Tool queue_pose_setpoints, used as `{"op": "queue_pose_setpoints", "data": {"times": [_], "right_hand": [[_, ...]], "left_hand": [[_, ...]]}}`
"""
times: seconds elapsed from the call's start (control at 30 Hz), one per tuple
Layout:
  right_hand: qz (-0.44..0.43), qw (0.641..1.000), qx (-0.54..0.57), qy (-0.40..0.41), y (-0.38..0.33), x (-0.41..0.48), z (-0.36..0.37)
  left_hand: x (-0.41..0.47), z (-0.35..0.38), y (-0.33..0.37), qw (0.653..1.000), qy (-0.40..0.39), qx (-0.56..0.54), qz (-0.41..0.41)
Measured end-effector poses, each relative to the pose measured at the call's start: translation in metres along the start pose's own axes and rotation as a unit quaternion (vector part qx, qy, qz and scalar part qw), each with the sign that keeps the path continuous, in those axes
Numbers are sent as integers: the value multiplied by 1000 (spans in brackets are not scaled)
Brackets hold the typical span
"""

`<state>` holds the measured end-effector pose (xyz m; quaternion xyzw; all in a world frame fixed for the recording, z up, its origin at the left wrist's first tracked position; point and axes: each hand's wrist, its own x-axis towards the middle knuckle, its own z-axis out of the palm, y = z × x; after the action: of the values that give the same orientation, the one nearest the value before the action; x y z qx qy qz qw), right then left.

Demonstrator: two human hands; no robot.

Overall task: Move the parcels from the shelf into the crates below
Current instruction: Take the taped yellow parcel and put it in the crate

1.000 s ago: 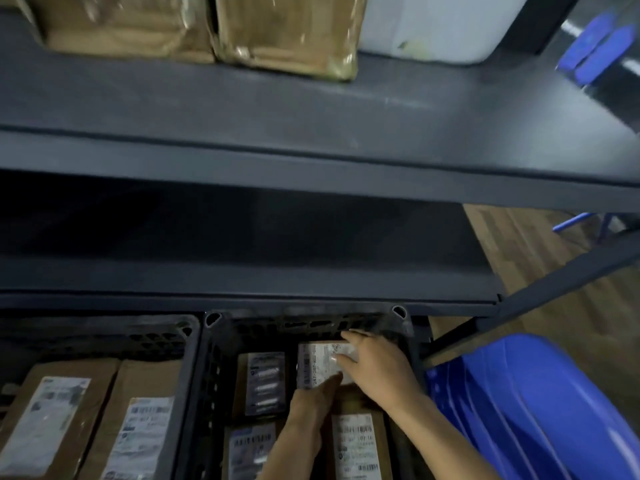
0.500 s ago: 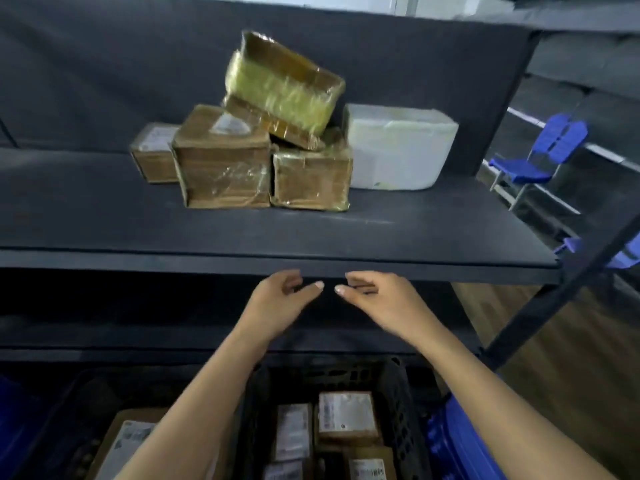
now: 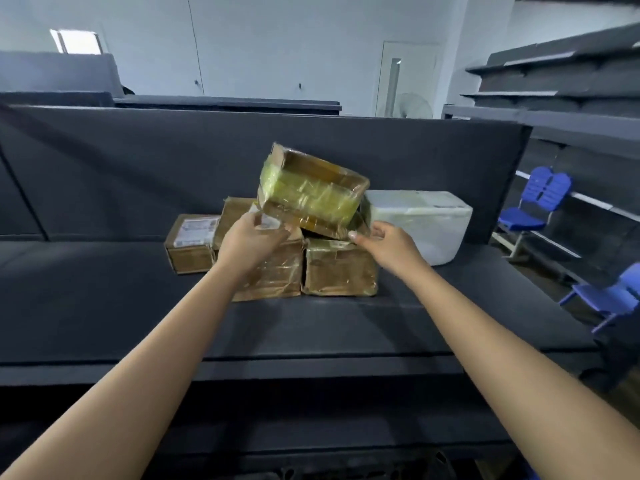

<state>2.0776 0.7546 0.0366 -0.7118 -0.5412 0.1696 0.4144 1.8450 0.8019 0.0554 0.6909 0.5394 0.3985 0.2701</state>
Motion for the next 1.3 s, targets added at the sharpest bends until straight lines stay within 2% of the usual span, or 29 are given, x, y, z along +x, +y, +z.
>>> {"op": "queue_pose_setpoints", "data": {"times": [0.33, 0.57, 0.73, 0.93, 1.13, 1.3], "right_hand": [[-1, 998, 58, 28, -6, 84, 18], [9, 986, 165, -12, 4, 108, 31], [-2, 986, 169, -1, 2, 103, 32], [-61, 990, 114, 48, -18, 52, 7], [-105, 985, 107, 89, -26, -40, -17], [-114, 976, 142, 120, -10, -142, -20]], "left_hand": [[93, 16, -5, 998, 27, 43, 29], [113, 26, -15, 998, 4, 42, 39], [110, 24, -14, 998, 6, 35, 52], [64, -1, 0, 994, 21, 20, 104], [-35, -25, 11, 988, 57, -41, 141], [-128, -23, -6, 988, 51, -98, 106]]}}
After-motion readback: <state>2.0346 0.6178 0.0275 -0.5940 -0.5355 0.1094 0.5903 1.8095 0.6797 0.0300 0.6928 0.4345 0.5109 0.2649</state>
